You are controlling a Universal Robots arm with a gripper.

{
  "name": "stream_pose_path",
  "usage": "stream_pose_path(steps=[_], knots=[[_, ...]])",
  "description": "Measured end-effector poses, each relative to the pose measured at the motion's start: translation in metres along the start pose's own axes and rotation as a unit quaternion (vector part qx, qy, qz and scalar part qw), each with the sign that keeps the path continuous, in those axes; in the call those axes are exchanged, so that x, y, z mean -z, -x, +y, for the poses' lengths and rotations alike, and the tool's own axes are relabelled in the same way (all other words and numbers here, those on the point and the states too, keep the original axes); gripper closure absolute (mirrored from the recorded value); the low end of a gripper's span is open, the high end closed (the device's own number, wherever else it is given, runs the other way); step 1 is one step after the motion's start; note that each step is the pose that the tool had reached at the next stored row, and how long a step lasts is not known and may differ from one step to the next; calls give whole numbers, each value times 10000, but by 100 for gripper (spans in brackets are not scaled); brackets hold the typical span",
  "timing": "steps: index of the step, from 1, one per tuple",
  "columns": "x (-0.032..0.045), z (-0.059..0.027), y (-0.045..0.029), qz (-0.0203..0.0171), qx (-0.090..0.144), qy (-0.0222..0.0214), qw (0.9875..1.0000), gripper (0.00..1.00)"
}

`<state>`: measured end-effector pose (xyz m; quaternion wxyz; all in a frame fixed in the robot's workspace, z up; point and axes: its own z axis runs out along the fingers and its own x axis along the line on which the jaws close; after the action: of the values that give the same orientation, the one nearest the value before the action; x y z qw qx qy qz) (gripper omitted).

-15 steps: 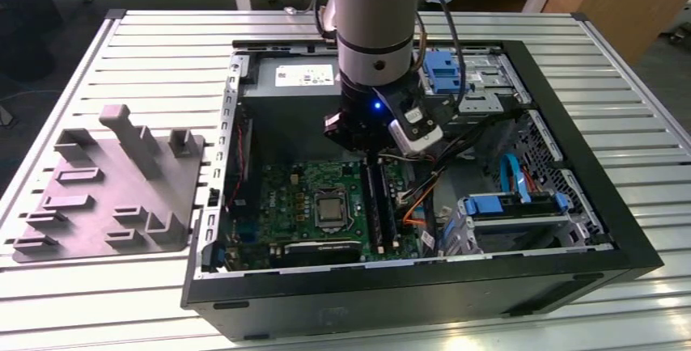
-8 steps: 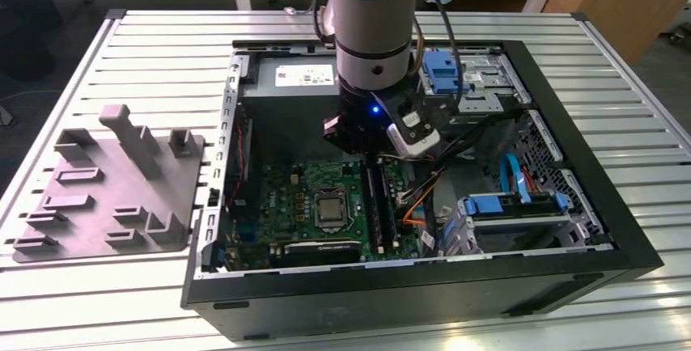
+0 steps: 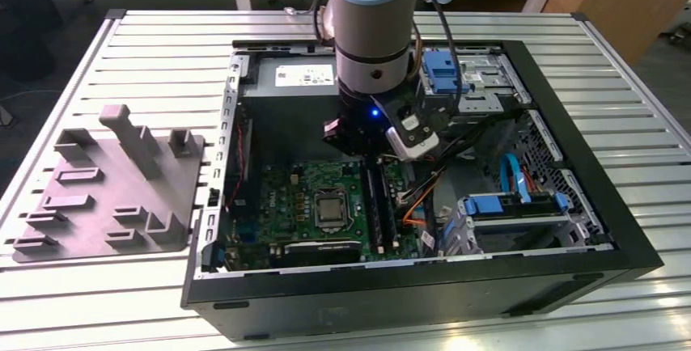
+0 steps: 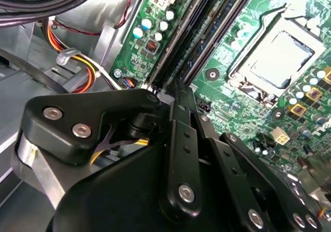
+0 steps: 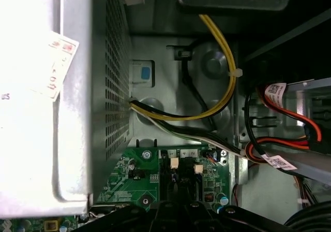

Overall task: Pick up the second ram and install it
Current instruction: 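Press down the second ram until it locks into place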

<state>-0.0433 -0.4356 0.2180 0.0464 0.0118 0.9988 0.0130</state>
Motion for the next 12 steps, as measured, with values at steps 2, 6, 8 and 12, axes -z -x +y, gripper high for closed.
stream_pose_path(steps=[2, 6, 8, 12], knots=[[-4, 0, 0, 0, 0, 0, 10000, 90], [-7, 0, 0, -1, 0, 3, 10000, 90], [-19, -1, -2, 0, 0, 1, 10000, 90], [-25, -1, -2, -1, -1, 2, 10000, 90]])
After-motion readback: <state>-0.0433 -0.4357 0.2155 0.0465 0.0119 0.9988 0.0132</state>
